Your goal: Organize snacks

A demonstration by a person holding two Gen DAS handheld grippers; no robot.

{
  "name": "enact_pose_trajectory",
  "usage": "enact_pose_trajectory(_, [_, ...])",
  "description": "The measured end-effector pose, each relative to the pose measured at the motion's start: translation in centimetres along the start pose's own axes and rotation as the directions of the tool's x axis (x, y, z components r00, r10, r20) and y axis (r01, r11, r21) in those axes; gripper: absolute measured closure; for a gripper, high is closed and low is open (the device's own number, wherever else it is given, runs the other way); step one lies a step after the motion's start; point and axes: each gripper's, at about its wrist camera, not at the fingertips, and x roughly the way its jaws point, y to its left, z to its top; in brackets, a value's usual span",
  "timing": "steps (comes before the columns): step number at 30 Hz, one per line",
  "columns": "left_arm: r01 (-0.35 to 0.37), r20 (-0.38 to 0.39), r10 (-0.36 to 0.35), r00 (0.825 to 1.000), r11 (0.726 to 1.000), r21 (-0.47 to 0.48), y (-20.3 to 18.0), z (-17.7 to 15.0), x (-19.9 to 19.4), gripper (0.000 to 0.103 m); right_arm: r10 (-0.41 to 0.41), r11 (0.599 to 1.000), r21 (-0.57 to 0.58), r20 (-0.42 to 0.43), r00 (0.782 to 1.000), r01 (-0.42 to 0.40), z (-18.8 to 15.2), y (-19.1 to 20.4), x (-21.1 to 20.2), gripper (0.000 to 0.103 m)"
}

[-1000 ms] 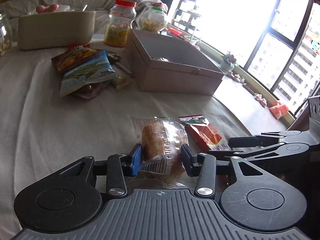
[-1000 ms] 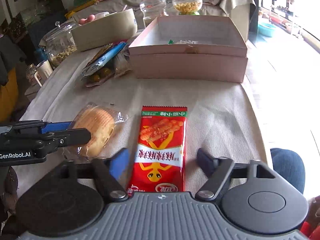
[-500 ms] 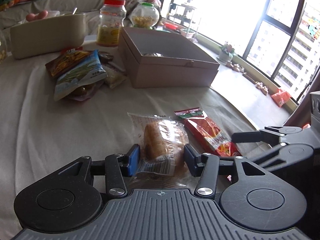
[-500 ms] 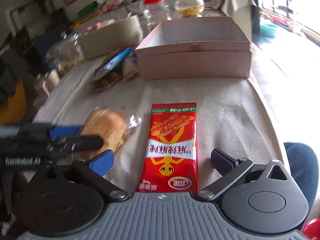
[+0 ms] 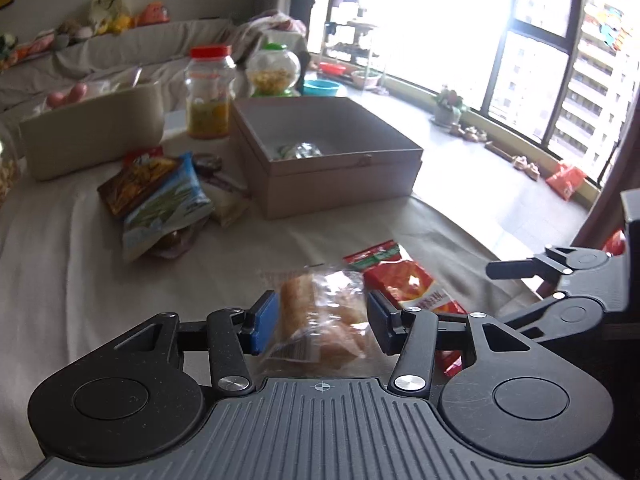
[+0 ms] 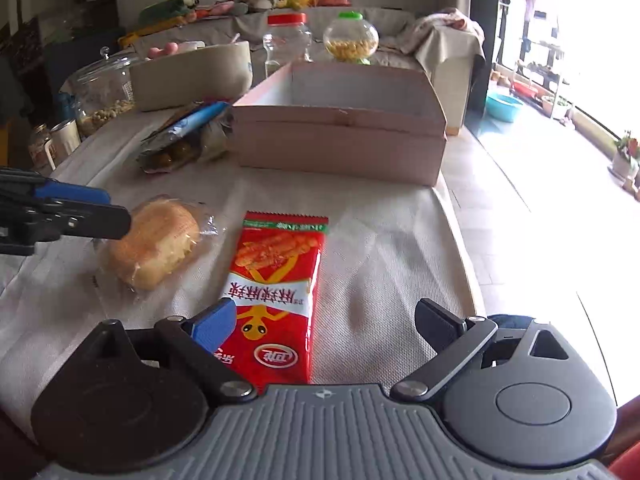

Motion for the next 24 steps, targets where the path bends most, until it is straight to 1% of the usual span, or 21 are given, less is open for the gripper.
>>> enact_pose_trajectory(2, [0.003,-0.023,-0.002,1.000,0.999,0.036,-1.0,0.0,0.8,0.048,0.005,1.000,0.011,-0.002,1.000,-0.005,-0.2,-0.3,0.1,0.006])
enact_pose_trajectory(3, [-0.006,-0.040,0.008,0.999,0.998,0.058,-1.5,-0.2,1.4,0.048,0.008,1.000,0.017,-0.002,1.000,-0.008,-0.3,-0.4,0.1,0.006])
enact_pose_trajectory(5, [-0.052,-0.046,0.058,0.997,0.992,0.116,-2.5,-0.5,2.3,0.047,0.015,0.999,0.029,0.004,1.000,-0.015,-0.7,-0.6,0.1,0.005])
enact_pose_trajectory(6, [-0.067,-0.050,0.074,0.996,0.988,0.139,-2.8,-0.7,2.6,0.046,0.017,0.999,0.031,0.013,1.000,-0.017,-1.0,-0.6,0.0,0.005])
enact_pose_trajectory(7, [-0.070,-0.055,0.079,0.995,0.986,0.151,-3.0,-0.7,2.9,0.041,0.016,0.999,0.031,0.023,1.000,-0.017,-1.2,-0.6,-0.1,0.005])
enact_pose_trajectory(9, [-0.050,-0.065,0.059,0.996,0.989,0.139,-2.9,-0.5,3.1,0.032,0.013,0.999,0.031,0.039,0.999,-0.014,-1.7,-0.6,-0.2,0.004])
enact_pose_trajectory(11, [-0.043,-0.063,0.050,0.997,0.993,0.106,-2.3,-0.3,3.0,0.032,0.009,1.000,0.026,0.046,0.999,-0.010,-1.9,-0.4,-0.3,0.003])
enact_pose_trajectory(13, [-0.066,-0.058,0.071,0.996,0.994,0.087,-1.9,-0.2,3.1,0.036,0.010,1.000,0.029,0.047,0.999,-0.011,-1.9,-0.5,-0.3,0.003])
enact_pose_trajectory(14, [-0.081,-0.060,0.087,0.994,0.993,0.087,-1.8,-0.2,3.2,0.036,0.010,0.999,0.031,0.048,0.999,-0.012,-1.9,-0.5,-0.3,0.003])
enact_pose_trajectory(19, [-0.094,-0.073,0.099,0.992,0.993,0.076,-1.3,-0.4,4.0,0.032,0.012,0.999,0.035,0.052,0.999,-0.014,-2.0,-0.6,-0.4,0.002])
enact_pose_trajectory(24, [-0.076,-0.068,0.076,0.995,0.997,0.001,-0.2,-0.4,4.8,0.030,0.014,0.999,0.036,0.058,0.998,-0.016,-2.2,-0.7,-0.4,0.001])
